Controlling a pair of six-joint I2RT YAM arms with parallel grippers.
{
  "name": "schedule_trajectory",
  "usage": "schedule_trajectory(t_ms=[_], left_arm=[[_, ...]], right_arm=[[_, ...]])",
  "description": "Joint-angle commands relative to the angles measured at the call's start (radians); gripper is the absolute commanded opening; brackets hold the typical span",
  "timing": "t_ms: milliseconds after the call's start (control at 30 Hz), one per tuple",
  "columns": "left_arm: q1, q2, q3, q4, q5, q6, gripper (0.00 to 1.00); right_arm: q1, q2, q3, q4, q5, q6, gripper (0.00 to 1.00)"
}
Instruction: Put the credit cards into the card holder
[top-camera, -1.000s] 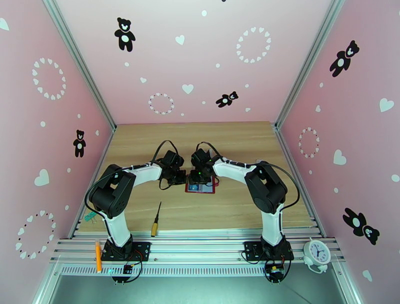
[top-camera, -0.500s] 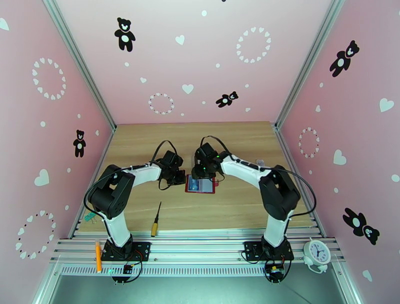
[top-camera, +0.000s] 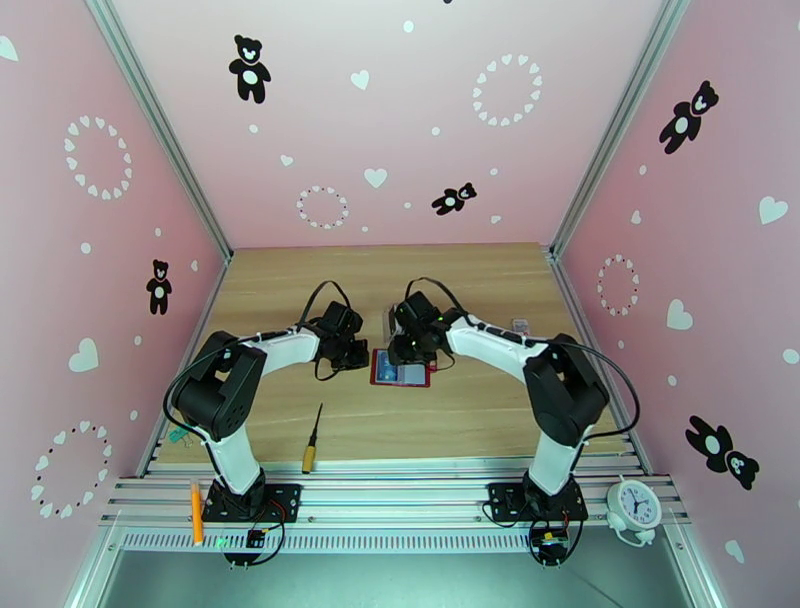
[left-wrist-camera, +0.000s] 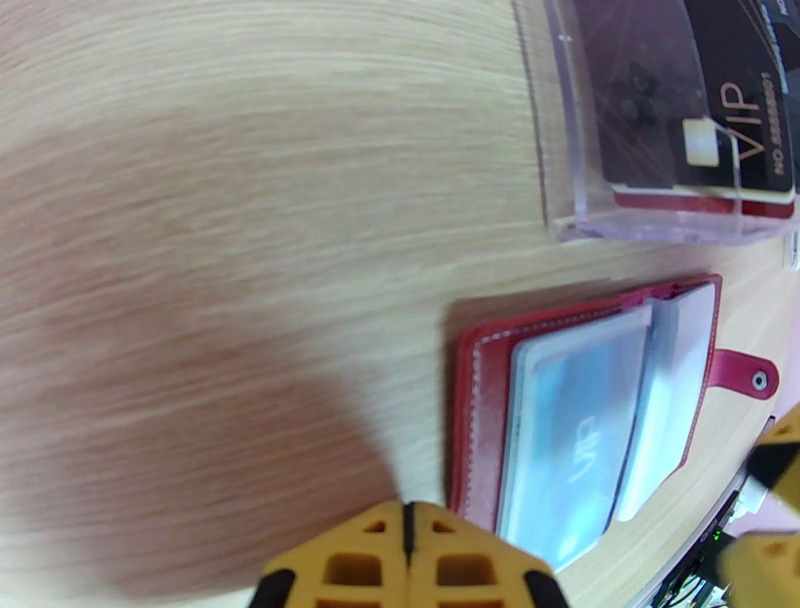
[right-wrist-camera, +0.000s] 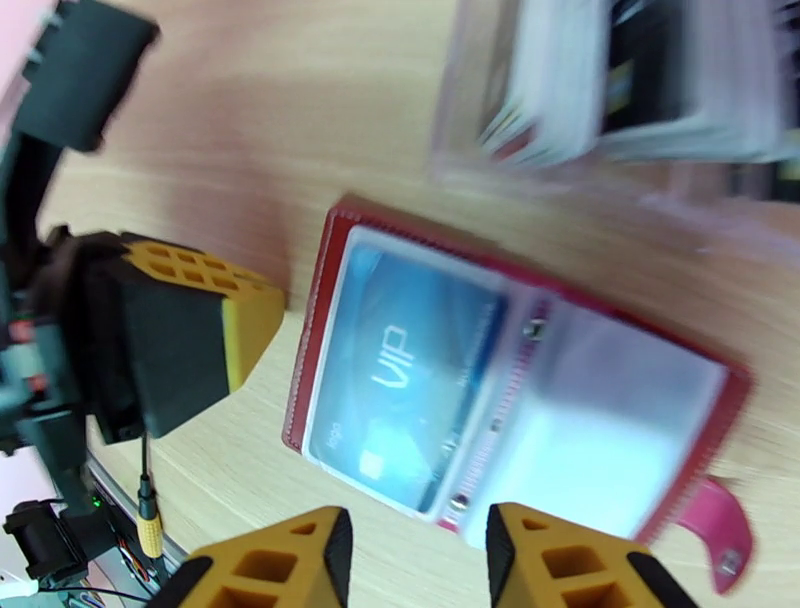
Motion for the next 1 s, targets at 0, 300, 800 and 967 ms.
schedule_trajectory(t_ms=[0, 300, 800, 967], left_arm=[[0.007, 0.011, 0.007, 0.009, 0.019, -0.001, 0.0], [0.007, 0.015, 0.008, 0.015, 0.028, -0.002, 0.0], [0.007, 0.014, 0.008, 0.012, 0.025, 0.0, 0.0], [0.007, 0.014, 0.008, 0.009, 0.023, 0.0, 0.0]], right_arm=[[0.01, 0.042, -0.01, 0.028, -0.024, 0.023, 0.41], [0.012, 0.097, 0.0, 0.042, -0.036, 0.025, 0.41], [0.026, 0.143, 0.059, 0.037, -0.054, 0.025, 0.41], [0.037, 0.149, 0.074, 0.032, -0.049, 0.025, 0.41]])
